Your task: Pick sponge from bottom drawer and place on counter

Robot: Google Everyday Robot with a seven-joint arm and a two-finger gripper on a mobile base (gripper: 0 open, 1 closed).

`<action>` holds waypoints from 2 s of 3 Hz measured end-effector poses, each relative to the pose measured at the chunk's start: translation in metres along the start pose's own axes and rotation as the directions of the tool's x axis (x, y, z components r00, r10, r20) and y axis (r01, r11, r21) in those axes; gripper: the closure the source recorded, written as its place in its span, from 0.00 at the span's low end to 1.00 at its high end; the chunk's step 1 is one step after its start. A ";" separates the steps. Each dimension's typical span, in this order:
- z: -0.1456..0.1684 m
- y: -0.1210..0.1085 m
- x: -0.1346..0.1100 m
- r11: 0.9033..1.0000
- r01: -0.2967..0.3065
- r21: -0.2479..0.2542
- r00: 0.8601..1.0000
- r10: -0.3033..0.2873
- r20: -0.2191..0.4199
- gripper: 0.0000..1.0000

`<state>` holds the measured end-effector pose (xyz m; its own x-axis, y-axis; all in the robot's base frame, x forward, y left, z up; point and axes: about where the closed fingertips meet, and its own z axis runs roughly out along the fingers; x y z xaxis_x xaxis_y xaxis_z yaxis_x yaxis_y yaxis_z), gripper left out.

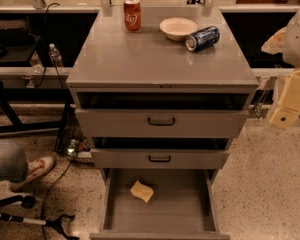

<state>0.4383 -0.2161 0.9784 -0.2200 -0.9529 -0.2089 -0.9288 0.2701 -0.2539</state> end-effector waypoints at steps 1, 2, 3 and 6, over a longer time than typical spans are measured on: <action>0.000 0.000 0.000 1.000 0.000 0.000 1.000 0.000 0.000 0.00; 0.024 0.004 0.003 0.998 -0.035 -0.044 0.998 0.037 0.051 0.00; 0.080 0.019 0.010 0.984 -0.100 -0.146 0.981 0.122 0.151 0.00; 0.208 0.064 0.009 0.923 -0.254 -0.290 0.875 0.347 0.337 0.00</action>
Offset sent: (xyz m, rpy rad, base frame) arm 0.0097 0.0022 -0.0770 0.2128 0.1193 -0.0348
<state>0.4391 -0.1786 0.7639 -0.4145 -0.6937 -0.5891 -0.8874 0.4515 0.0927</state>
